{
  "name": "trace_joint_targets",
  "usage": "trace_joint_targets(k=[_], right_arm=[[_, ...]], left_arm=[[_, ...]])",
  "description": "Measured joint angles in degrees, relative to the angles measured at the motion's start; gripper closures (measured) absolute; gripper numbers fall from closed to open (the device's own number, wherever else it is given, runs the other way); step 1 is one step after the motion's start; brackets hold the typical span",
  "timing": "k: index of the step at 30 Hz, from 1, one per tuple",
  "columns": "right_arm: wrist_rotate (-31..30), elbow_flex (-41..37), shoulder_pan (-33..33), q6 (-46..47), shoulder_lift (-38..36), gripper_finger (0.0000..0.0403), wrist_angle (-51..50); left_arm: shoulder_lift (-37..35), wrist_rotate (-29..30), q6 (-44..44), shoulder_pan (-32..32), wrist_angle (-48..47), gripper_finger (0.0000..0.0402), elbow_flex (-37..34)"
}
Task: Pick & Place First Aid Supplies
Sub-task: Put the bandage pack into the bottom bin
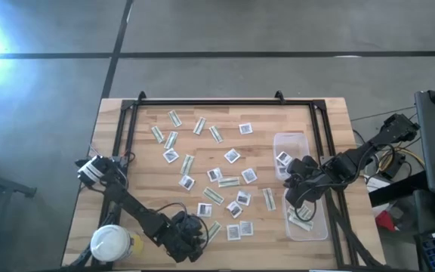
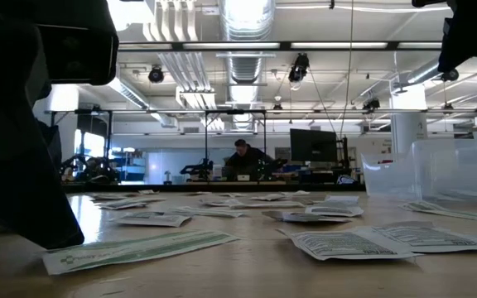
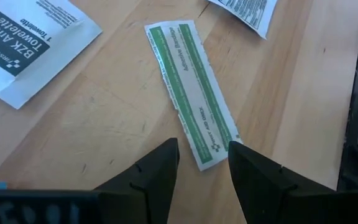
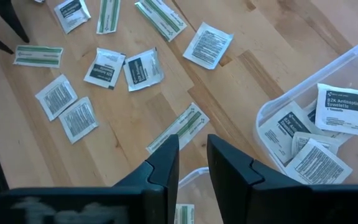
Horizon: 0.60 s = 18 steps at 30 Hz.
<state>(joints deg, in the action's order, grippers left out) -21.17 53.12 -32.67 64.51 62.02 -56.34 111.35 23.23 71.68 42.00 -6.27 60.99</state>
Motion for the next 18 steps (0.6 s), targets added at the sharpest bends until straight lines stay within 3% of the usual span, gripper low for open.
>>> trace_joint_targets(k=[10,18], right_arm=[[0.0,0.0,0.0,0.0,0.0,0.0339,0.1],[0.0,0.0,0.0,0.0,0.0,0.0331,0.2]], left_arm=[[0.1,0.0,-1.6,0.0,-1.1,0.0232,0.0],[0.1,1.2,-6.6,0.1,-1.6,0.0232,-0.1]])
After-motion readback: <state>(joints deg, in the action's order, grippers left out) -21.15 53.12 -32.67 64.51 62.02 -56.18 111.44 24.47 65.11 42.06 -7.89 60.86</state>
